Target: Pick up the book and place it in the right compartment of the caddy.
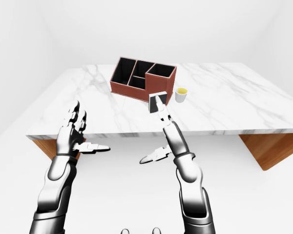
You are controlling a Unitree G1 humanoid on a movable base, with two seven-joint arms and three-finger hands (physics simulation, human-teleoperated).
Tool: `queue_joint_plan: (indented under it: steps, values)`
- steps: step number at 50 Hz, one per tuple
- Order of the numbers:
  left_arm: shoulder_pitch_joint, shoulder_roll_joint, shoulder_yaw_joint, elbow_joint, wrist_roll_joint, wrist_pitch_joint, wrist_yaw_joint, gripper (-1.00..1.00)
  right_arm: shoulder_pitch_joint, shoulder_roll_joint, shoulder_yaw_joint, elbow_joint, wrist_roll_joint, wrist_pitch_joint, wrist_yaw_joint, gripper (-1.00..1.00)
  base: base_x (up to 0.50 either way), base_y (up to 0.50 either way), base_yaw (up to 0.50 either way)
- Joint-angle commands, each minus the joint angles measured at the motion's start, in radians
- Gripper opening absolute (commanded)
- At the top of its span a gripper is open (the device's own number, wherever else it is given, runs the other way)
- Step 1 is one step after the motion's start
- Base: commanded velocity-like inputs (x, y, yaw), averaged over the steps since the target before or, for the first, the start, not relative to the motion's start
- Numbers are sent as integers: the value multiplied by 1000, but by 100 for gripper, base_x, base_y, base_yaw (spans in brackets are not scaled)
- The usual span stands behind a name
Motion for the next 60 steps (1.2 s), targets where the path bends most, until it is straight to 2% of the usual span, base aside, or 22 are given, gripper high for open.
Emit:
queue_joint_plan:
  steps: [1, 16, 23, 39, 60]
  values:
    - [4, -4, -2, -37, -1, 0, 2, 100, -4, -1, 5, -38, -16, 0, 22, 100, 0, 0, 0]
    - [-2, 5, 10, -7, -9, 0, -5, 100, -56, -7, -8, -26, -31, 0, 33, 100, 0, 0, 0]
    - [-14, 6, 13, -17, -21, 0, -1, 100, -61, -15, -1, -48, -58, 0, 75, 100, 0, 0, 0]
    - [-16, 5, 8, -12, -23, 0, 1, 100, -68, -20, -19, 0, -48, 0, 64, 100, 0, 0, 0]
    - [-20, 9, 13, -25, -25, 0, -6, 100, -70, -24, -30, 1, -55, 0, 72, 100, 23, 0, 0]
